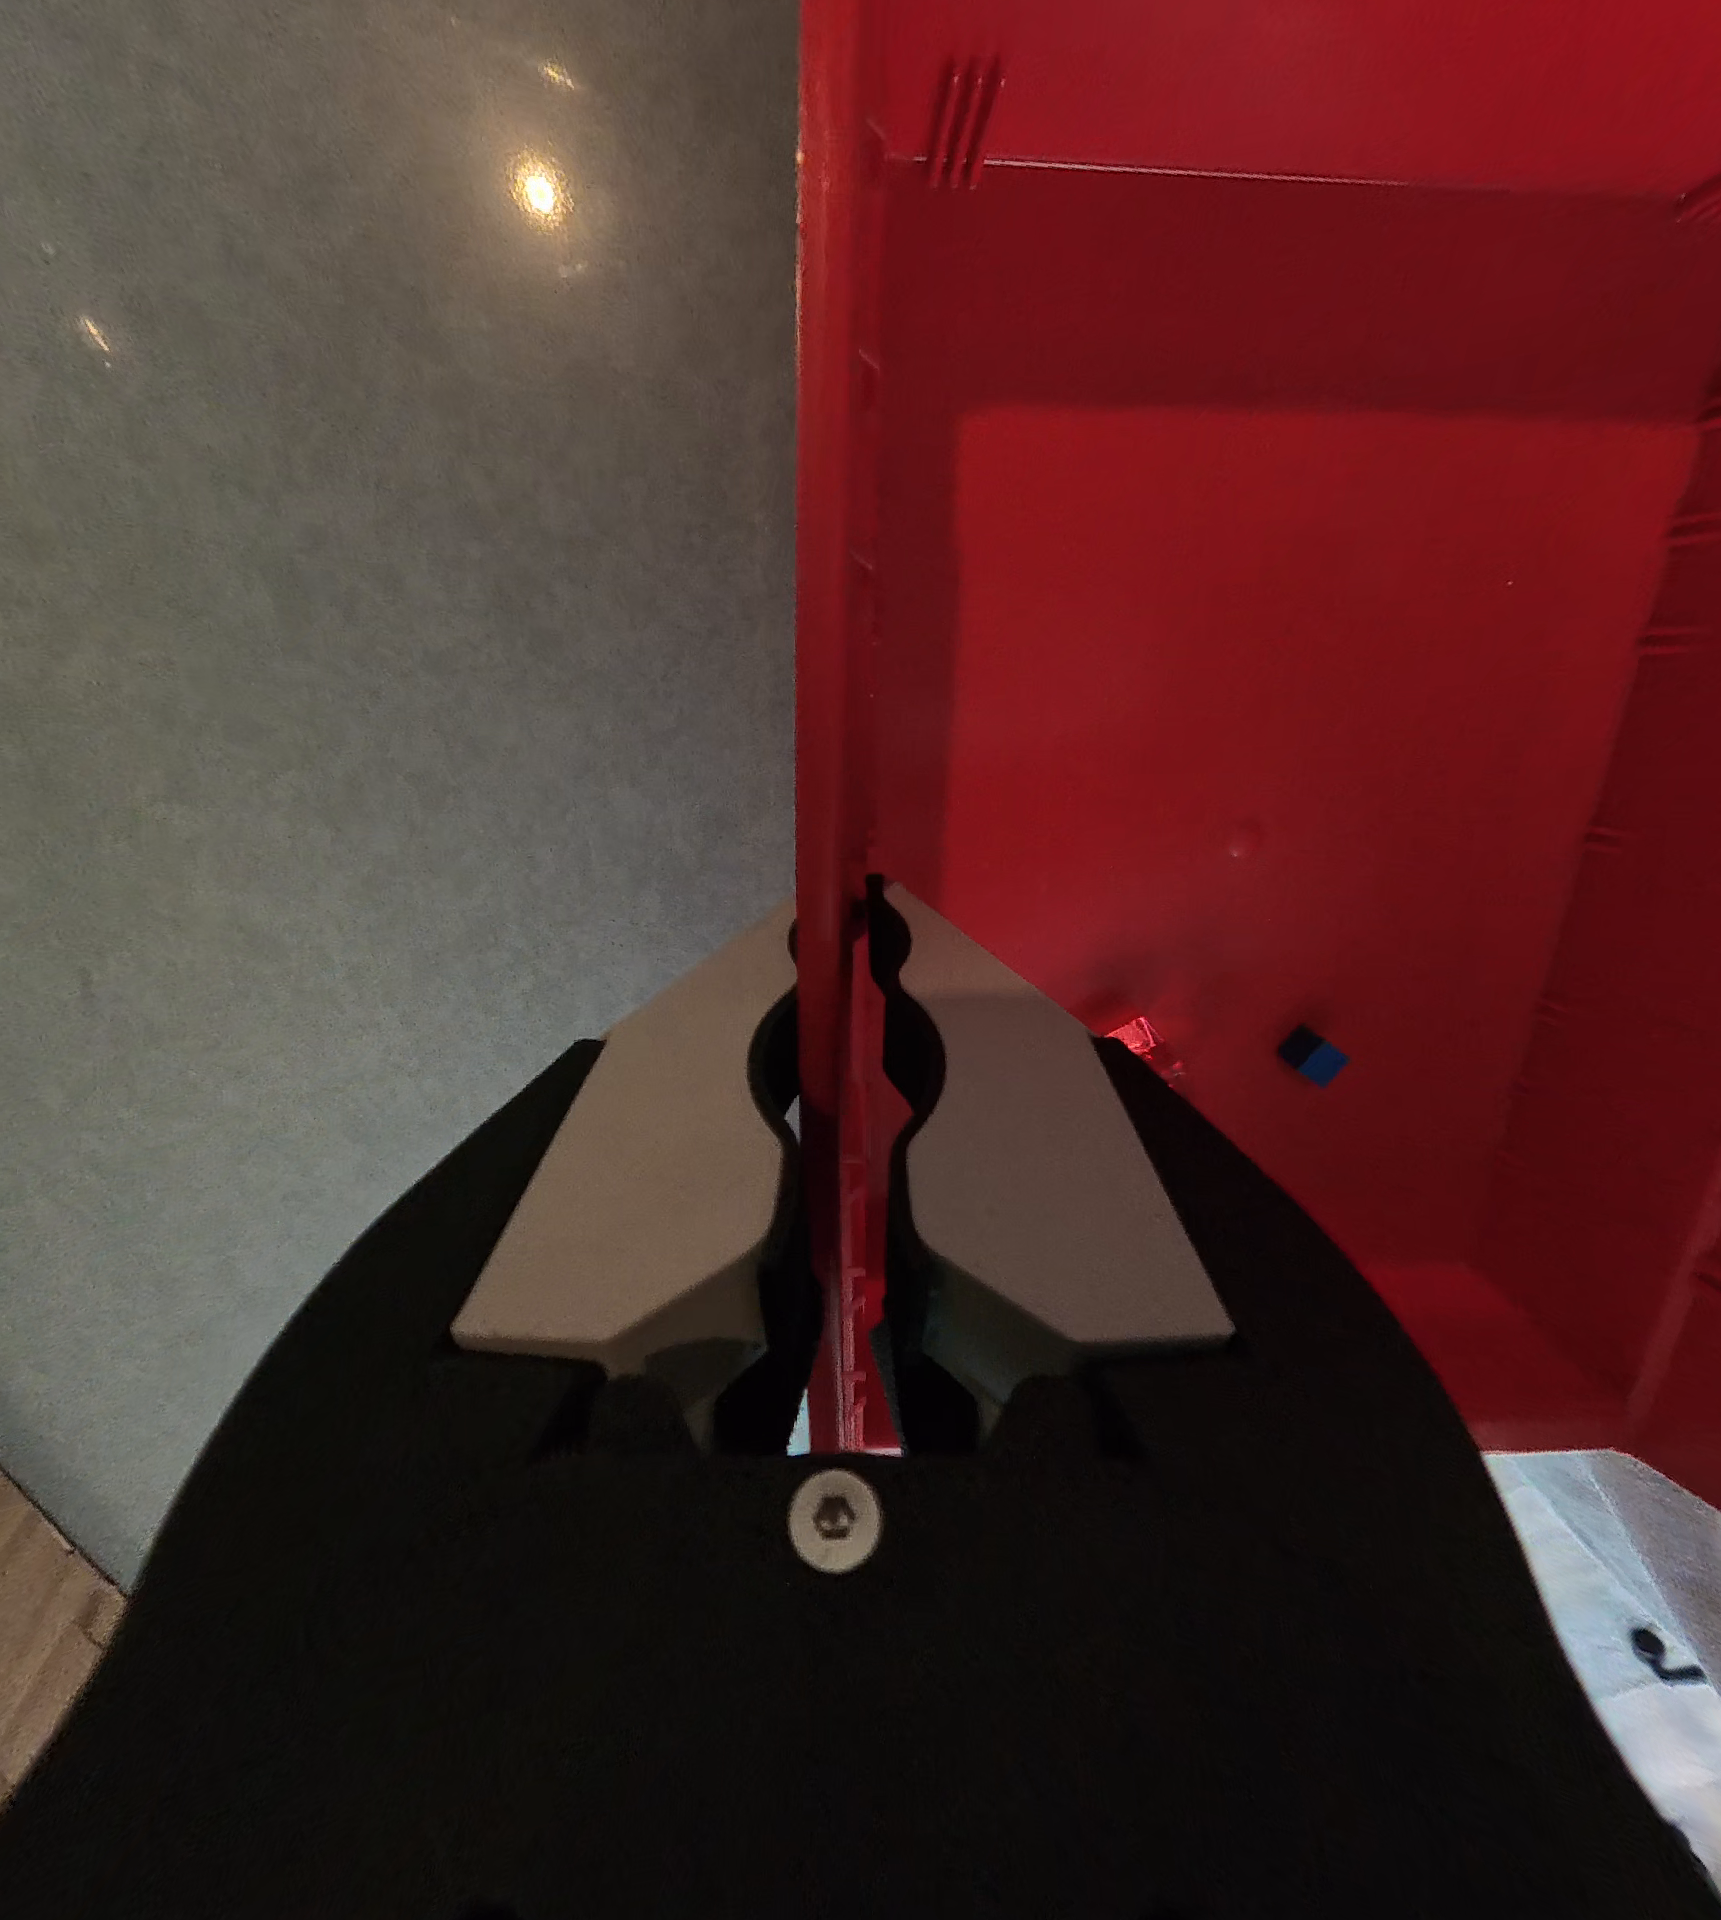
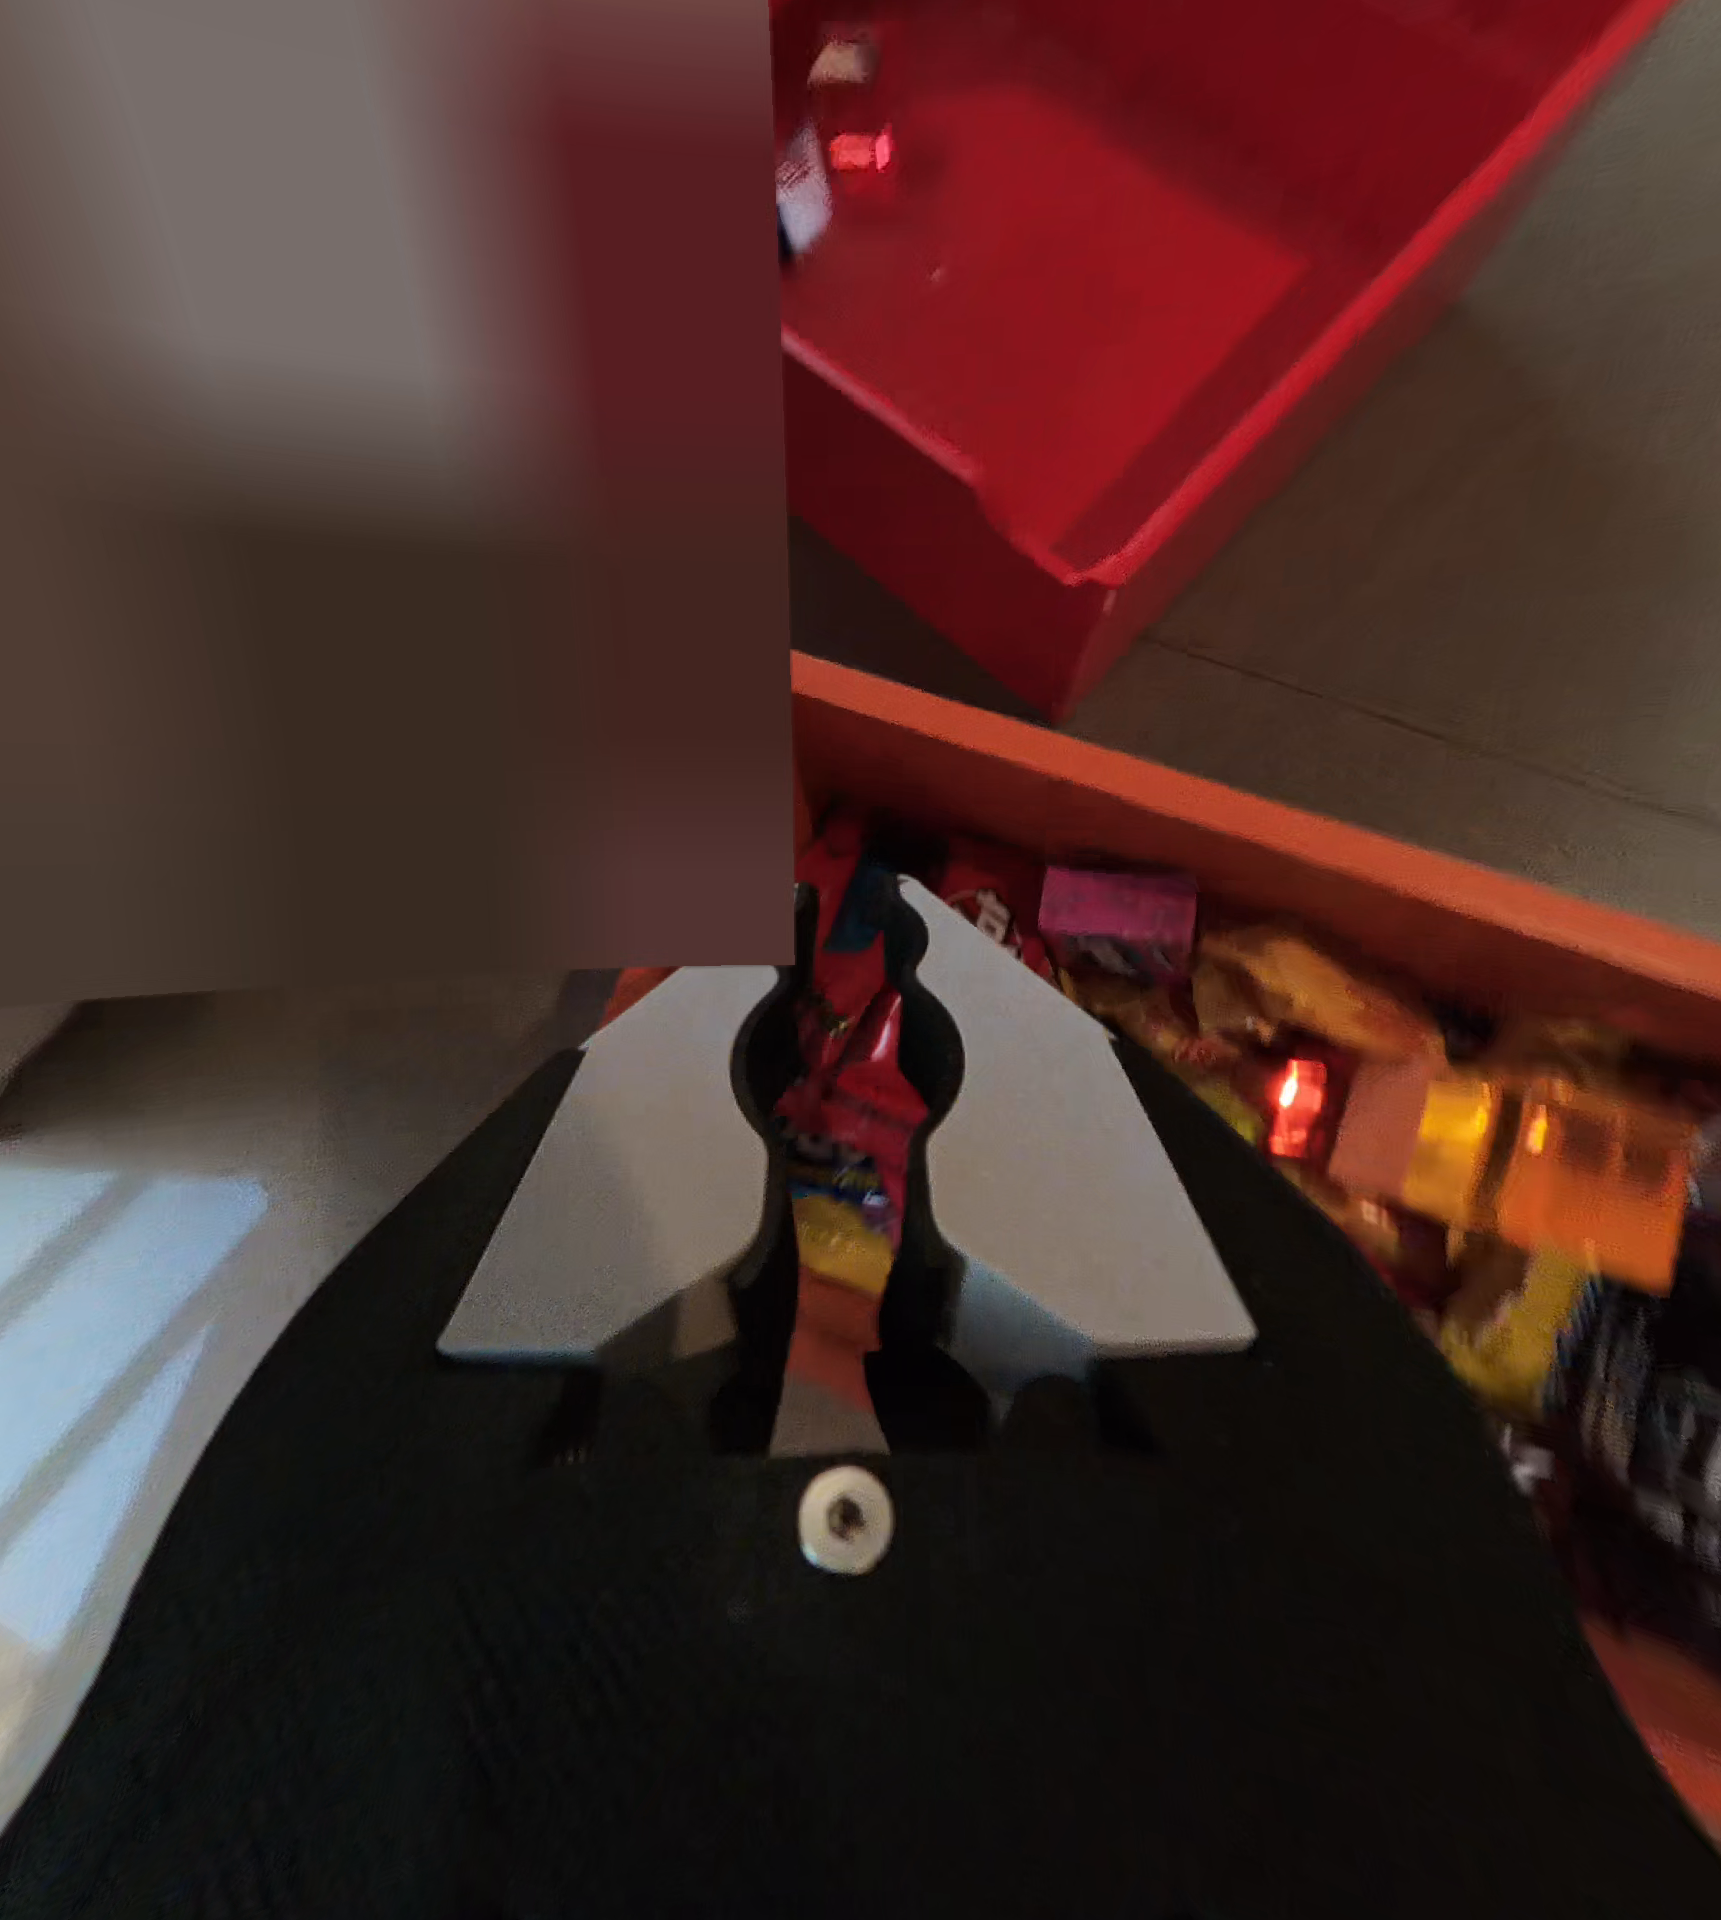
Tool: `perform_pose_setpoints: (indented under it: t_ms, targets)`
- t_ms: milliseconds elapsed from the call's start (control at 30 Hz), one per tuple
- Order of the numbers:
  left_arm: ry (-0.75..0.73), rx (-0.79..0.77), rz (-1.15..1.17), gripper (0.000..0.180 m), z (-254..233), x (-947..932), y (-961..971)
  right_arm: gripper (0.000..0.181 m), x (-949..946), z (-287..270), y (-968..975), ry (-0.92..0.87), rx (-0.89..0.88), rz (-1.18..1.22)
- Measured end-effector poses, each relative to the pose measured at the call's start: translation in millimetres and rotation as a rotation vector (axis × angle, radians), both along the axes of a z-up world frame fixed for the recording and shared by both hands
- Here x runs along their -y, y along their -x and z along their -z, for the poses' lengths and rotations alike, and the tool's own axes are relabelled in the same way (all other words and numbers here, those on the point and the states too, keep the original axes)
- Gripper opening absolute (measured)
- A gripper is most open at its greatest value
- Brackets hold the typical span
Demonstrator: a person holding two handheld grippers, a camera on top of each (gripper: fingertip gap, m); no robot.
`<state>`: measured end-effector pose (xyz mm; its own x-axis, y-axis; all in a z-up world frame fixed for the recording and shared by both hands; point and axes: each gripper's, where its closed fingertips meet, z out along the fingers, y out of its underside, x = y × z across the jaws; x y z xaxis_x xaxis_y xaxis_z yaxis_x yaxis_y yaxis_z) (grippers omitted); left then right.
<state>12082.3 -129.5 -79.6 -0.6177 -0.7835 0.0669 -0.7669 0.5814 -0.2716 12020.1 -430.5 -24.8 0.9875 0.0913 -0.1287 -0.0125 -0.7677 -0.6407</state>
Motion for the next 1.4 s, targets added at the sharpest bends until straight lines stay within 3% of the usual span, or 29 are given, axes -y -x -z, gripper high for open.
perform_pose_setpoints:
  t_ms: [67,333,500,700,967,1400]
  targets:
    - [0.000,0.011,0.010,0.003,0.0,0.1,0.0,0.011,-13.0,9.3,5.1,0.006,-0.026,-0.112]
    - [0.001,0.020,0.023,0.003,0.1,1.5,1.4,0.015,-18.1,40.0,9.3,0.094,0.226,-0.456]
    - [0.004,0.020,0.032,0.002,0.1,2.0,1.8,0.014,-20.5,43.1,8.5,0.015,0.315,-0.601]
    - [0.008,0.000,0.036,0.002,0.0,3.1,5.5,0.011,-24.9,53.0,16.1,0.042,0.460,-0.771]
    - [-0.021,-0.013,0.048,0.002,-0.2,6.4,13.2,0.000,-27.1,63.3,16.6,0.090,0.466,-0.791]
    - [-0.002,-0.023,0.029,0.002,-0.4,7.8,16.6,0.000,-20.9,46.7,-1.9,-0.040,0.409,-0.648]
